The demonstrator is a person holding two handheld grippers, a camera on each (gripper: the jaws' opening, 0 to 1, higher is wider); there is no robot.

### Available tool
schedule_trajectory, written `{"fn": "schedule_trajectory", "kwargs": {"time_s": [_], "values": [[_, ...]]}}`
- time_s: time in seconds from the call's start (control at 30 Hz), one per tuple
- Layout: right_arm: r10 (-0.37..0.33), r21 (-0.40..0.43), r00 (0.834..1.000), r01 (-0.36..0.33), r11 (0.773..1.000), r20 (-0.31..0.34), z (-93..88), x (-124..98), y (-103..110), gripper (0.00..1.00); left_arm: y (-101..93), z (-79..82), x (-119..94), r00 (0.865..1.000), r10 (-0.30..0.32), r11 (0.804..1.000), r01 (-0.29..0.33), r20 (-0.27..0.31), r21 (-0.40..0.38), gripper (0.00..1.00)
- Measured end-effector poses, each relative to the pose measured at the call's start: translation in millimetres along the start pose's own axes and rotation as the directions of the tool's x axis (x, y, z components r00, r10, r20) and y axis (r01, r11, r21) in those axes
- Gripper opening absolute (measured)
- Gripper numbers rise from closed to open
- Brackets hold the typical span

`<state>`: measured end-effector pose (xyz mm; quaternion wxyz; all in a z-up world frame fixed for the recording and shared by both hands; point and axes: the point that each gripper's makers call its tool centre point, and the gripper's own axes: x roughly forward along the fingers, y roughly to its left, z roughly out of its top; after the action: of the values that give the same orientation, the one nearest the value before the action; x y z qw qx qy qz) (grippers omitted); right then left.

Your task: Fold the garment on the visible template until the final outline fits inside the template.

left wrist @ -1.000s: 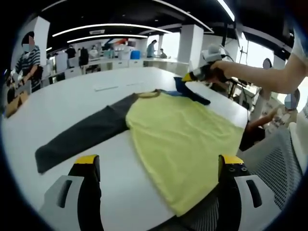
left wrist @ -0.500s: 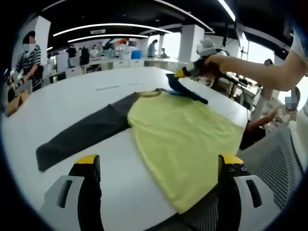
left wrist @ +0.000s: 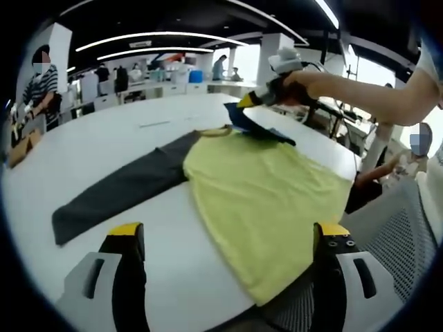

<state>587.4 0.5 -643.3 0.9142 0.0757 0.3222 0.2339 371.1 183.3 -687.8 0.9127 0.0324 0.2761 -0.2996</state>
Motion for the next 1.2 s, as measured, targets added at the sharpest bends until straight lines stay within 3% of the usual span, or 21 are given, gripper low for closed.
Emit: {"fn": "schedule_trajectory", "kwargs": {"time_s": [0.9,1.03,1.2], "values": [[0.142,-0.064,0.99,-0.142,0.988,0.001,19.3,27.0,72.4,0.0,-1.2,-1.6,-0.7,1.0,-0.002,1.0,0.002,0.005,-0.009,0.98],[0.164,-0.08,0.986,-0.165,0.983,-0.021,16.8,37.0,77.5,0.0,0.6,-0.9,-0.7,1.0,0.006,1.0,-0.006,0.012,-0.014,0.98],[0.194,-0.13,0.978,-0.202,0.971,-0.073,0.8,45.2,87.6,0.0,1.4,-2.8,-1.1,1.0,0.009,1.0,-0.009,0.008,-0.015,0.98]]}}
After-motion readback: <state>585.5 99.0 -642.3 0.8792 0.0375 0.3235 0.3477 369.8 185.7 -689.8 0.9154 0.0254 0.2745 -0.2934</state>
